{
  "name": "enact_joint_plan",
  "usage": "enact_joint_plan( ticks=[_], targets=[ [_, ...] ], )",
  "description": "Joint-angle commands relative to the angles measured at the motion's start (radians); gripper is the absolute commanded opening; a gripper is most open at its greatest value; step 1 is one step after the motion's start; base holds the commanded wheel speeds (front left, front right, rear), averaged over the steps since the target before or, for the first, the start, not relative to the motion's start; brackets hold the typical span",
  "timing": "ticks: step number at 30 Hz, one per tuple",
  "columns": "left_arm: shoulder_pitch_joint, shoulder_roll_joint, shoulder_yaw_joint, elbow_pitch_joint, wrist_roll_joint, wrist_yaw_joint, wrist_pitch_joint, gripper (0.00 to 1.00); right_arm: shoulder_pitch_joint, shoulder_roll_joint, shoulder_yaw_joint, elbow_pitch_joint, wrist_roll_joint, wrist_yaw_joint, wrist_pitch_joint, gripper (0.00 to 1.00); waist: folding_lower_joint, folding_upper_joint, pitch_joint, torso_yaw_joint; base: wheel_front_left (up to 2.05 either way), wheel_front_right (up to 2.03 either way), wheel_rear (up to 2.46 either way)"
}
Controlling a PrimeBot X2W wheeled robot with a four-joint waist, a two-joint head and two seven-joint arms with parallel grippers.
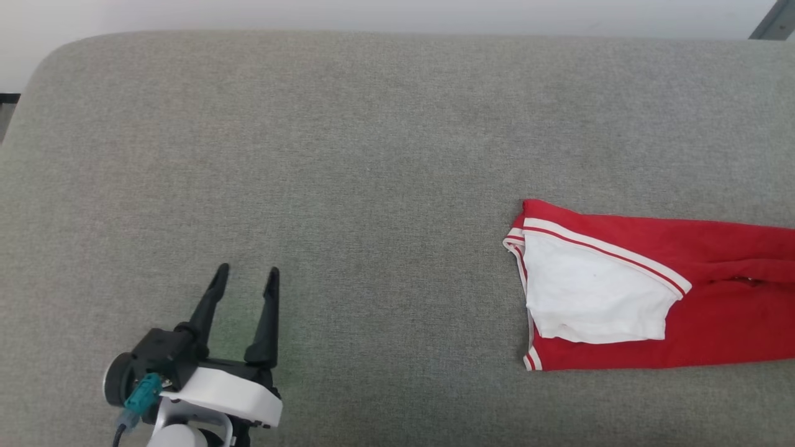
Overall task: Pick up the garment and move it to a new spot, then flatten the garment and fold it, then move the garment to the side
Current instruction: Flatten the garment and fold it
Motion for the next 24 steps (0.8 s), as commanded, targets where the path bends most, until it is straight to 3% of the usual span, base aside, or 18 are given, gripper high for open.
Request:
enact_joint_plan(
  ticks=[1,13,19,24],
  targets=[
    [0.004,-0.003,-0.009,0.006,-0.003,0.001,-0.005,1.0,0.015,0.01,0.019,-0.053,-0.009,0.0,0.013,0.0,0.0,-0.0001,-0.004,0.008,0.0,0.0,0.0],
    [-0.003,-0.01,-0.05,0.012,-0.001,0.001,-0.005,1.0,0.059,0.109,0.164,-0.411,-0.078,0.0,0.11,0.0,0.0,-0.0001,-0.032,0.074,0.0,0.0,0.0],
    [-0.018,-0.016,-0.052,0.02,-0.015,0.001,-0.005,1.0,0.043,0.176,0.231,-0.5,-0.114,0.0,0.163,0.0,0.0,-0.0001,-0.038,0.104,0.0,0.0,0.0],
    [-0.038,-0.02,-0.066,0.032,-0.027,0.001,-0.005,1.0,0.007,0.243,0.292,-0.502,-0.144,0.0,0.181,0.0,0.0,-0.0001,-0.039,0.125,0.0,0.0,0.0]
  ],
)
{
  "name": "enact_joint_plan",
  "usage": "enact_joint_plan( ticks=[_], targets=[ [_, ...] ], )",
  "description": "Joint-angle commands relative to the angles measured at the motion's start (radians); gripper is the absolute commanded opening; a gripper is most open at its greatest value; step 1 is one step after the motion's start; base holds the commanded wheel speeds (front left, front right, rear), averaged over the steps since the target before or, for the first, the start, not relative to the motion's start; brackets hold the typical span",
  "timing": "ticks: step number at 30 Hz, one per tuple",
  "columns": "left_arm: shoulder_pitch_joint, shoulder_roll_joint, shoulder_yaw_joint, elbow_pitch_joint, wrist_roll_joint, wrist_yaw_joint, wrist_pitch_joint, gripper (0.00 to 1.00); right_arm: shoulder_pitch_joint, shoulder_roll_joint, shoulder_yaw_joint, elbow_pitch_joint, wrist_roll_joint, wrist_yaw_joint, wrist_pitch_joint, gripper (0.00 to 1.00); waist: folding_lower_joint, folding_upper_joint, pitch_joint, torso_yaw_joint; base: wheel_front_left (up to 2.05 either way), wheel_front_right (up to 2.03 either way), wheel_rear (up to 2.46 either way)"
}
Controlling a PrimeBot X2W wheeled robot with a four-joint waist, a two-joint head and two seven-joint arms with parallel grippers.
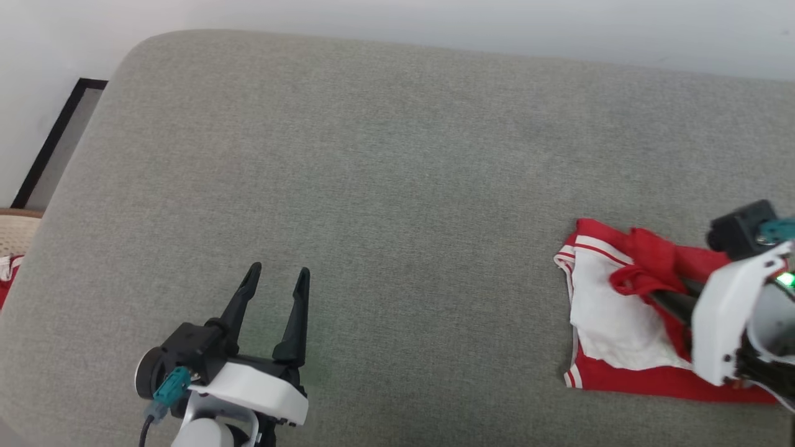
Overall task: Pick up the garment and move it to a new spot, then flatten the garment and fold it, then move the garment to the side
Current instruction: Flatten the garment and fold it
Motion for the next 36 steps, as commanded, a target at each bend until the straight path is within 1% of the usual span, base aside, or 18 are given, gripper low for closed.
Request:
enact_joint_plan(
  ticks=[1,4,8,16,17,18,19,23,27,31,33,34,36],
  targets=[
    [-0.016,0.001,-0.003,0.001,-0.008,0.001,-0.005,1.0,-0.019,0.018,0.012,0.014,-0.017,0.0,-0.008,0.0,0.0,0.0,0.002,0.004,0.0,0.0,0.0],
    [-0.023,-0.001,-0.009,0.003,-0.014,0.001,-0.005,1.0,-0.039,0.051,0.048,0.049,-0.028,0.0,-0.015,0.0,0.0,0.0,0.007,0.009,0.0,0.0,0.0],
    [-0.03,0.0,-0.009,0.01,-0.016,0.001,-0.005,1.0,-0.062,0.079,0.093,0.113,-0.032,0.0,-0.031,0.0,0.0,0.0,0.017,0.007,0.0,0.0,0.0],
    [-0.032,0.004,0.009,0.018,-0.001,0.001,-0.005,1.0,-0.102,0.088,0.151,0.212,-0.021,0.0,-0.089,0.0,0.0,0.0,0.02,-0.002,0.0,0.0,0.0],
    [-0.029,0.004,0.012,0.018,0.002,0.001,-0.005,1.0,-0.103,0.087,0.159,0.217,-0.017,0.0,-0.093,0.21,0.0,0.0,0.018,-0.005,0.0,0.0,0.0],
    [-0.024,0.005,0.017,0.017,0.003,0.001,-0.005,1.0,-0.108,0.085,0.17,0.221,-0.014,0.0,-0.097,0.39,0.0,0.0,0.013,-0.01,0.0,0.0,0.0],
    [-0.016,0.006,0.022,0.016,0.003,0.001,-0.005,1.0,-0.114,0.085,0.176,0.222,-0.013,0.0,-0.106,1.0,0.0,0.0,0.009,-0.014,0.0,0.0,0.0],
    [0.002,0.014,0.041,0.018,0.006,0.001,-0.005,1.0,-0.119,0.087,0.177,0.214,0.007,0.0,-0.15,1.0,0.0,0.0,-0.009,-0.04,0.0,0.0,0.0],
    [0.025,0.022,0.062,0.022,0.005,0.001,-0.005,1.0,-0.118,0.059,0.169,0.19,0.025,0.0,-0.208,1.0,0.0,0.0,-0.025,-0.076,0.0,0.0,0.0],
    [0.041,0.022,0.077,0.03,0.006,0.001,-0.005,1.0,-0.101,0.019,0.145,0.2,0.022,0.0,-0.322,1.0,0.0,0.0,-0.046,-0.108,0.0,0.0,0.0],
    [0.051,0.019,0.08,0.036,0.001,0.001,-0.005,1.0,-0.085,0.012,0.134,0.223,0.027,0.0,-0.385,1.0,0.0,0.0,-0.057,-0.123,0.0,0.0,0.0],
    [0.051,0.019,0.08,0.036,0.001,0.001,-0.005,1.0,-0.085,0.012,0.134,0.223,0.027,0.0,-0.385,1.0,0.0,0.0,-0.057,-0.123,0.0,0.0,0.0],
    [0.06,0.018,0.084,0.042,-0.002,0.001,-0.005,1.0,-0.073,0.013,0.121,0.253,0.043,0.0,-0.447,1.0,0.0,0.0,-0.069,-0.137,0.0,0.0,0.0]
  ],
)
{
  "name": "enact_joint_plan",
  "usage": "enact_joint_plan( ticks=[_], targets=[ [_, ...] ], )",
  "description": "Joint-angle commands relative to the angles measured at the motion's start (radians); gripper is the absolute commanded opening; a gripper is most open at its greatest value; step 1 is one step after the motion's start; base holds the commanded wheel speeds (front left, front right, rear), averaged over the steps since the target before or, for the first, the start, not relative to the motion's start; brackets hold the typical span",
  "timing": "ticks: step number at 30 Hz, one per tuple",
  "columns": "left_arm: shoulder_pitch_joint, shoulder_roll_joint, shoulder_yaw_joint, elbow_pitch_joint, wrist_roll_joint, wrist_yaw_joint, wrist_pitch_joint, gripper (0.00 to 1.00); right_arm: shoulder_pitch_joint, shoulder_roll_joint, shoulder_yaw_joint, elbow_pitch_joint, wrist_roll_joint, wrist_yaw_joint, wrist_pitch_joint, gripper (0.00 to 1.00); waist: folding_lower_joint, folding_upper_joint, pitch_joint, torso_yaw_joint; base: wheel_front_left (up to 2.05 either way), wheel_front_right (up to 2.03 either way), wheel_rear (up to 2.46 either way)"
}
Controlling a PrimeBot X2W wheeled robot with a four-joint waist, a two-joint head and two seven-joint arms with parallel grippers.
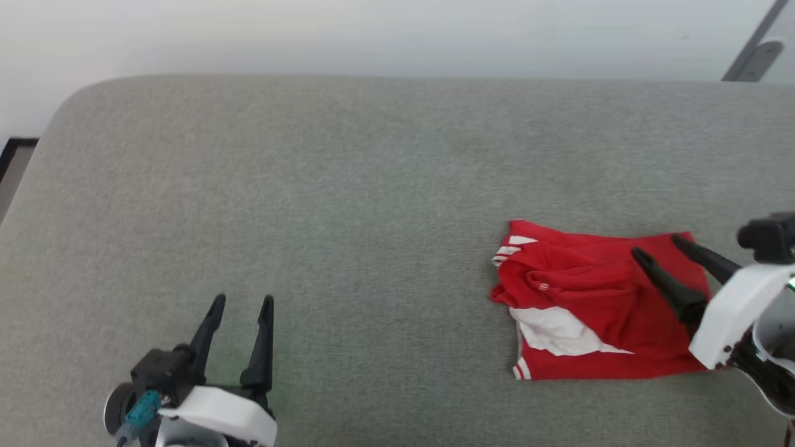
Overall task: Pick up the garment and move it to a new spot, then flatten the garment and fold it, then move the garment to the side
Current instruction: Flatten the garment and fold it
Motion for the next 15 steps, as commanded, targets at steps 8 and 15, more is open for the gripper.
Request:
enact_joint_plan(
  ticks=[8,15],
  targets=[
    [0.049,-0.004,0.029,0.03,-0.028,0.001,-0.005,1.0,0.034,0.012,-0.004,0.131,0.03,0.0,-0.273,1.0,0.0,-0.0001,-0.059,-0.058,0.0,0.0,0.0],
    [0.085,-0.012,0.072,0.005,-0.026,0.001,-0.005,1.0,0.062,0.051,-0.018,0.211,-0.005,0.0,-0.451,1.0,0.0,-0.0001,-0.098,-0.068,0.0,0.0,0.0]
  ],
)
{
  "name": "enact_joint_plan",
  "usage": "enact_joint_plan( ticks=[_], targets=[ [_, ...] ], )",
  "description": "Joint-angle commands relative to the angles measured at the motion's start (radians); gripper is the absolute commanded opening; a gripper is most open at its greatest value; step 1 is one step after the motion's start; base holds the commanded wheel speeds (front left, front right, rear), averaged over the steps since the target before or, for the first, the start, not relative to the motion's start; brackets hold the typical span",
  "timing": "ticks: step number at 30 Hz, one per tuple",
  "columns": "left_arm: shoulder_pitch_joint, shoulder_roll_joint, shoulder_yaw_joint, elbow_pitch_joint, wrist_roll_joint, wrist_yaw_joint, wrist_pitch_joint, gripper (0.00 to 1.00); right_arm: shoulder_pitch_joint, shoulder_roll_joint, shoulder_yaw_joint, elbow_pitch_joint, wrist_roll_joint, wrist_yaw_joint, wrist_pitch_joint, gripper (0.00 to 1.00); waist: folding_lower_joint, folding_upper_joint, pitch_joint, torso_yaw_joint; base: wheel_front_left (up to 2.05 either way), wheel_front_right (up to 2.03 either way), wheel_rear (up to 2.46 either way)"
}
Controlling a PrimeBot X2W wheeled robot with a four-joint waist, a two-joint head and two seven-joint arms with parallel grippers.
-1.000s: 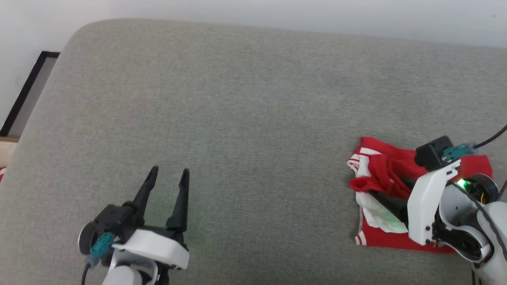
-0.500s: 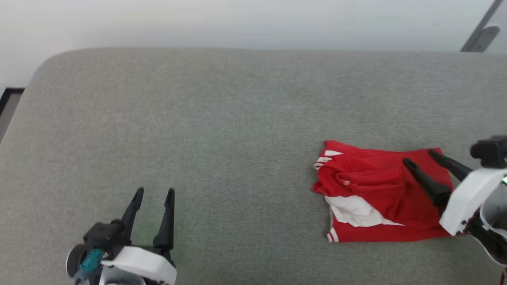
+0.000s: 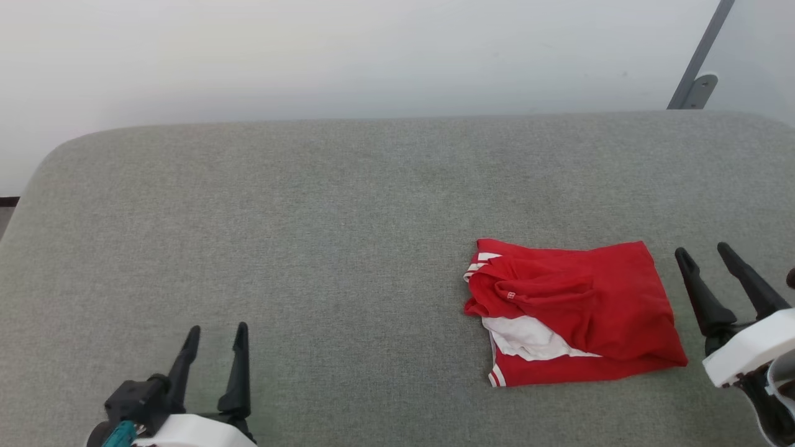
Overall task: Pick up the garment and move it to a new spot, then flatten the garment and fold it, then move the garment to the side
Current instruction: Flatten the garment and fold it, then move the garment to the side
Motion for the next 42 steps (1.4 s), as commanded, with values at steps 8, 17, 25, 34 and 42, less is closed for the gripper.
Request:
enact_joint_plan(
  ticks=[8,17,25,34,42],
  targets=[
    [0.05,-0.004,0.03,-0.1,0.063,0.001,-0.005,1.0,0.109,0.06,-0.141,-0.103,-0.152,0.0,-0.013,1.0,0.0,0.0,-0.006,0.02,0.0,0.0,0.0],
    [0.093,-0.014,0.032,-0.206,0.094,0.001,-0.005,1.0,0.299,0.131,-0.359,-0.28,-0.282,0.0,-0.014,1.0,0.0,0.0,0.039,0.057,0.0,0.0,0.0],
    [0.12,-0.019,0.035,-0.259,0.1,0.001,-0.005,1.0,0.391,0.177,-0.447,-0.362,-0.324,0.0,0.004,1.0,0.0,0.0,0.051,0.058,0.0,0.0,0.0],
    [0.119,-0.025,0.021,-0.252,0.103,0.001,-0.005,1.0,0.404,0.196,-0.46,-0.394,-0.337,0.0,0.036,1.0,0.0,0.0,0.046,0.052,0.0,0.0,0.0],
    [0.085,-0.03,0.013,-0.238,0.098,0.001,-0.005,1.0,0.324,0.155,-0.406,-0.351,-0.297,0.0,0.148,1.0,0.0,0.0,0.06,0.046,0.0,0.0,0.0]
  ],
)
